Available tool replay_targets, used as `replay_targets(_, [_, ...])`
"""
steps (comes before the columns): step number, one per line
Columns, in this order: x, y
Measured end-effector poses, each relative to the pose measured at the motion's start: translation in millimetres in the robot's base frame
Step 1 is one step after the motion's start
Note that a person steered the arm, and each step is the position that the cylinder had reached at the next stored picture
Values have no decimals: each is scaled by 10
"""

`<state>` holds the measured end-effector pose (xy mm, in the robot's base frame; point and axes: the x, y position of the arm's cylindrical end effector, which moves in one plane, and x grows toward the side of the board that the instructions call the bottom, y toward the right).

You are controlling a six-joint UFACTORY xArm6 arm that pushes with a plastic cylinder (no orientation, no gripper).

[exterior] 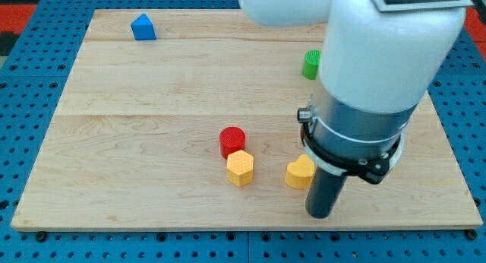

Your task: Place the yellow heart right to the blue triangle

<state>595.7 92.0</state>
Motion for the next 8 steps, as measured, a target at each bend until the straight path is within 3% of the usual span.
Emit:
replay_targets(3, [-1119, -352])
replay_targets(5, [-1350, -936])
replay_targets(6, [-1962, -1041])
replay_targets(7, [-2229, -1602])
replay_targets(8, [-2492, -1763])
